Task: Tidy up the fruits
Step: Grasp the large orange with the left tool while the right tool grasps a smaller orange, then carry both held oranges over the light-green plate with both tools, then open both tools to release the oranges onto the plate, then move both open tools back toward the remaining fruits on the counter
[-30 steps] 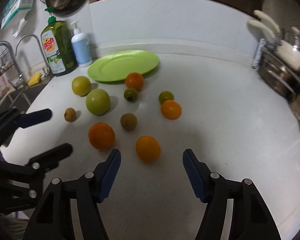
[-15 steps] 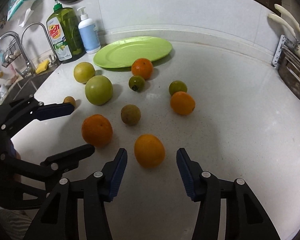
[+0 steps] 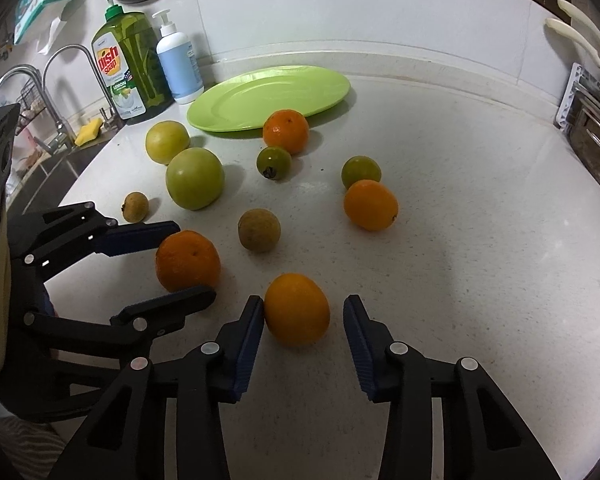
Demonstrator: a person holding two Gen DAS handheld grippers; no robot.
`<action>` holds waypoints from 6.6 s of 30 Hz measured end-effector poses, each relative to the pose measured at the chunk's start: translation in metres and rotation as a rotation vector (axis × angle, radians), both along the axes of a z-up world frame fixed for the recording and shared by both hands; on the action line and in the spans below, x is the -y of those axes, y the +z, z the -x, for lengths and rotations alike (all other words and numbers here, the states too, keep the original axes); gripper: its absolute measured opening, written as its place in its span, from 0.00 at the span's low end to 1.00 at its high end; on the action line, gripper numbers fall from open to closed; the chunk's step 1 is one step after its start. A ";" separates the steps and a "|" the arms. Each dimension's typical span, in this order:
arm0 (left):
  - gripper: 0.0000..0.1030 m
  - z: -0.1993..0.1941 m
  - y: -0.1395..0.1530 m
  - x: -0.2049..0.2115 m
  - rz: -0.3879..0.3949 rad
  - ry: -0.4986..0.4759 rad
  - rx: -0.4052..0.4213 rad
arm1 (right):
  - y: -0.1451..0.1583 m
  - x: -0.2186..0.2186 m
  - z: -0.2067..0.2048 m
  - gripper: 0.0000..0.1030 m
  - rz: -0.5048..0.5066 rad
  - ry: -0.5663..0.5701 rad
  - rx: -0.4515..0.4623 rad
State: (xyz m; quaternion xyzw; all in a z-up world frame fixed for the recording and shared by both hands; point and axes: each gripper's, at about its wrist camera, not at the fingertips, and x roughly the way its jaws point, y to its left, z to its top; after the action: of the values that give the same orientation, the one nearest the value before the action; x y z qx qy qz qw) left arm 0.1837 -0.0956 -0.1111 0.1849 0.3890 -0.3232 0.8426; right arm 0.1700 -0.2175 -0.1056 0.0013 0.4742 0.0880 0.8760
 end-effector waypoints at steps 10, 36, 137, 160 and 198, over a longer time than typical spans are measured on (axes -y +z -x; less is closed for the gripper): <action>0.40 -0.002 0.001 -0.003 0.040 0.055 -0.039 | -0.002 0.001 0.001 0.33 -0.021 0.003 -0.006; 0.40 0.007 0.073 -0.057 0.132 0.245 0.087 | 0.061 -0.027 0.011 0.33 -0.027 -0.006 0.180; 0.69 -0.178 0.071 -0.090 0.085 0.488 0.021 | 0.056 -0.045 -0.192 0.48 0.000 -0.011 0.097; 0.80 -0.061 0.129 -0.120 0.130 0.511 0.182 | 0.112 -0.058 -0.062 0.55 0.032 -0.042 0.303; 0.70 -0.021 0.031 -0.101 0.009 0.390 0.039 | 0.029 -0.043 -0.015 0.55 0.051 -0.092 0.104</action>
State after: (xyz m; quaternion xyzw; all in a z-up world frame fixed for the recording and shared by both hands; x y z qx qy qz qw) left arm 0.2042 0.0055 -0.0801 0.1086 0.3998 -0.1520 0.8974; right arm 0.1850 -0.1746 -0.0767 -0.0037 0.4294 0.0355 0.9024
